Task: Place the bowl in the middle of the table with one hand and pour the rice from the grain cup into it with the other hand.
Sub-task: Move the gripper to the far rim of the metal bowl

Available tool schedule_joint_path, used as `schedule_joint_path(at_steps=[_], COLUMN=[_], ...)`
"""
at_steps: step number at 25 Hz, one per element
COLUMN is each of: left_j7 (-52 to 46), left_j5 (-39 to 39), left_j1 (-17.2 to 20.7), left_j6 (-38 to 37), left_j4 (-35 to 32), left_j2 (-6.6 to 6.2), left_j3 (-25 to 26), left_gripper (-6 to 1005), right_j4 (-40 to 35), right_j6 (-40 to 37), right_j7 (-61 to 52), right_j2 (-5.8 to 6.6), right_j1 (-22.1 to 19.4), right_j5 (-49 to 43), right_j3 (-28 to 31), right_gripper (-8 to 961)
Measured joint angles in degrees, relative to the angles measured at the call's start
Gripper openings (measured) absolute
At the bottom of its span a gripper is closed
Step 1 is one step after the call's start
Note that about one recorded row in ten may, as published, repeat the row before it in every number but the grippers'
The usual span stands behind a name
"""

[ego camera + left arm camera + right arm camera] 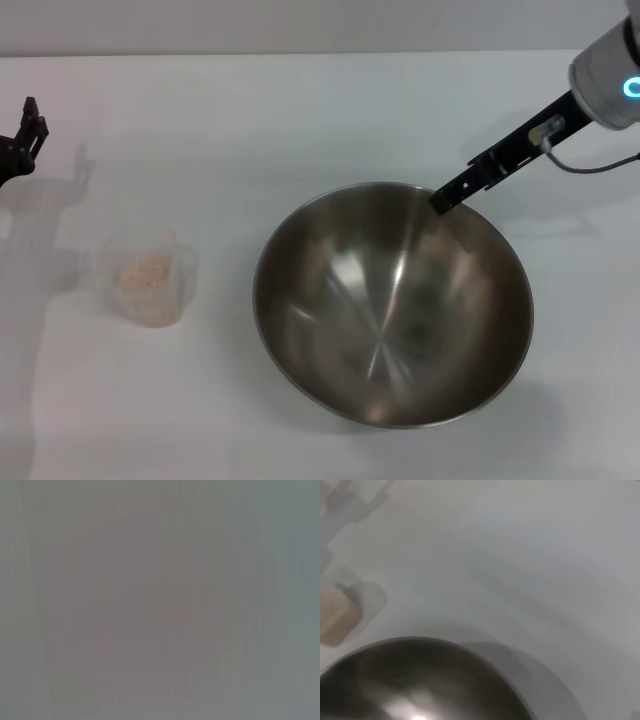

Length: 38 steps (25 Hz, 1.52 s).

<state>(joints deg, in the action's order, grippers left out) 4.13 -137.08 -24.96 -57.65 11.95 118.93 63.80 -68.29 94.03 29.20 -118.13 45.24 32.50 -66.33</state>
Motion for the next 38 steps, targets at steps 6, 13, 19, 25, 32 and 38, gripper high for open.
schedule_joint_path(at_steps=[6, 13, 19, 25, 32, 38], left_j7=[0.10, 0.39, 0.41, 0.44, 0.45, 0.45], left_j5=[-0.27, -0.13, -0.09, -0.11, -0.29, -0.29], left_j1=[-0.49, -0.50, -0.30, -0.44, -0.70, -0.76], left_j6=[0.85, 0.87, 0.87, 0.87, 0.87, 0.87], left_j4=[0.01, 0.01, 0.09, 0.04, 0.18, 0.24], left_j2=[0.04, 0.08, 0.07, 0.05, -0.01, -0.02], left_j3=[0.00, 0.00, 0.00, 0.01, 0.04, 0.00], left_gripper=[795, 793, 791, 790, 788, 787], right_j4=[4.88, 7.54, 8.80, 9.52, 11.13, 11.16], right_j6=[-3.50, -6.29, -6.38, -7.38, -8.43, -8.51], right_j7=[1.26, 1.41, 3.01, 2.49, 1.70, 1.94], right_j2=[-0.62, -0.77, -0.79, -0.72, -0.62, -0.61], right_j1=[0.74, 0.91, 0.98, 1.72, 2.82, 2.52], right_j5=[0.12, 0.43, 0.67, 2.20, 1.69, 1.66], right_j3=[-2.62, -6.70, -8.12, -7.44, -7.40, -7.42], right_gripper=[817, 815, 739, 574, 454, 128])
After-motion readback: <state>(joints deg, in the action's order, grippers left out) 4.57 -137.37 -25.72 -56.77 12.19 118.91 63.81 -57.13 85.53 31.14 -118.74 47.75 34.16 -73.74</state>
